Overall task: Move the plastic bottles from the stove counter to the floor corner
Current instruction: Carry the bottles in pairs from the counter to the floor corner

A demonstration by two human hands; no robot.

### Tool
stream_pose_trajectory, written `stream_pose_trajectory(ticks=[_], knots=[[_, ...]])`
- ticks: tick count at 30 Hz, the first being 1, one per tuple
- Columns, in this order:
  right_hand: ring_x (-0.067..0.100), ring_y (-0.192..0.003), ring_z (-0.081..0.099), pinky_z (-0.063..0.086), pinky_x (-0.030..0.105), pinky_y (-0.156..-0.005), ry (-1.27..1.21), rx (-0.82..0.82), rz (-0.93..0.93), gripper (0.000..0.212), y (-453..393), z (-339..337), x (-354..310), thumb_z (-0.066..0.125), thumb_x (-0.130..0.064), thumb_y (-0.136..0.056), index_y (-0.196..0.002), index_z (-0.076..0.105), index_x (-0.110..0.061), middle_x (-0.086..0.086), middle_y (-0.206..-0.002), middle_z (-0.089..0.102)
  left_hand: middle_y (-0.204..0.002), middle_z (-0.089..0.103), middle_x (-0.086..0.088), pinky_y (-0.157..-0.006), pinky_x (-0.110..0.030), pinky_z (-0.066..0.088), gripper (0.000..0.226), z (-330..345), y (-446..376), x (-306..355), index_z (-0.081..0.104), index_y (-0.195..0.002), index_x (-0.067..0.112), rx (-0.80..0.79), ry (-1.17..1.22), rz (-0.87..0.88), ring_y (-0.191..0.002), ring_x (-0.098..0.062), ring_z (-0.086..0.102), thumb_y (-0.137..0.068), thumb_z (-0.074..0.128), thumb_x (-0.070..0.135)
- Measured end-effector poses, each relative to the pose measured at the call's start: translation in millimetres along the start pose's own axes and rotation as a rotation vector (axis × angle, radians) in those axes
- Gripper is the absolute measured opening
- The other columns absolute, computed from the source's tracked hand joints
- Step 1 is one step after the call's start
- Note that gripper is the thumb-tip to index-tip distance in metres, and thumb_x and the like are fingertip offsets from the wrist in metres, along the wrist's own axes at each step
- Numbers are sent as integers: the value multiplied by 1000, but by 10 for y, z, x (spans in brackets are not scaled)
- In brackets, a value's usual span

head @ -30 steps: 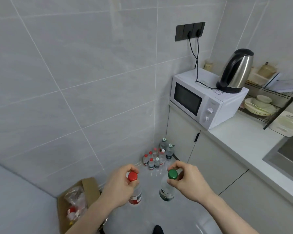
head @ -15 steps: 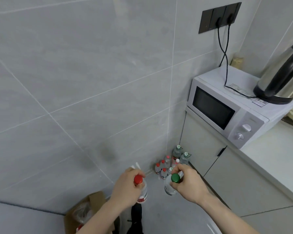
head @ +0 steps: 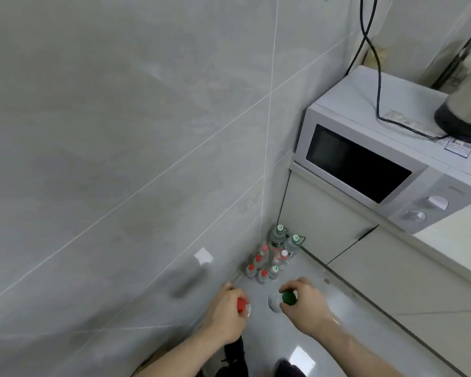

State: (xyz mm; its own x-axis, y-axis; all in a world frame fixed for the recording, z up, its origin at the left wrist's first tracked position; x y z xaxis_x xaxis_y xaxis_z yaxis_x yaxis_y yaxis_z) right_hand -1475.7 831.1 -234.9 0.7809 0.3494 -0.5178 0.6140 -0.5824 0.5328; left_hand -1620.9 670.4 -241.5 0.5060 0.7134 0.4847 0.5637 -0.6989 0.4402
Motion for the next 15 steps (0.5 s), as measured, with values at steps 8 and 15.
stream_pose_trajectory(ticks=[8, 15], knots=[[13, -83, 56, 40, 18, -71, -29, -43, 147, 18, -694, 375, 191, 70, -25, -84, -92, 58, -36, -8, -109, 50, -117, 51, 5, -93, -23, 47, 20, 367, -829, -242, 68, -105, 27, -122, -104, -48, -101, -16, 62, -90, 60, 17], [12, -82, 55, 41, 17, -74, -95, -67, 239, 19, -1735, 1227, 706, 69, -23, -84, -95, 59, -35, -9, -109, 49, -111, 43, 11, -88, -21, 46, 17, 1245, -1768, -849, 65, -97, 31, -153, -134, -83, -85, -8, 53, -90, 59, 17]])
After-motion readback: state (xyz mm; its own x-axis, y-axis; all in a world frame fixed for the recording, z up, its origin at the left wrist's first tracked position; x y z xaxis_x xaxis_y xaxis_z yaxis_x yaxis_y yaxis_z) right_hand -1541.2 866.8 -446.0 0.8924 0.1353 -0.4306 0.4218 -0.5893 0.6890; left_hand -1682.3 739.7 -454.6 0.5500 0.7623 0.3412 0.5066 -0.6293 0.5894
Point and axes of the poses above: each hand's wrist, its own y-axis away from the middle knuckle, its own z-axis out of the palm, x = y × z, the point moved 1 cm from there along -y, towards the middle knuckle
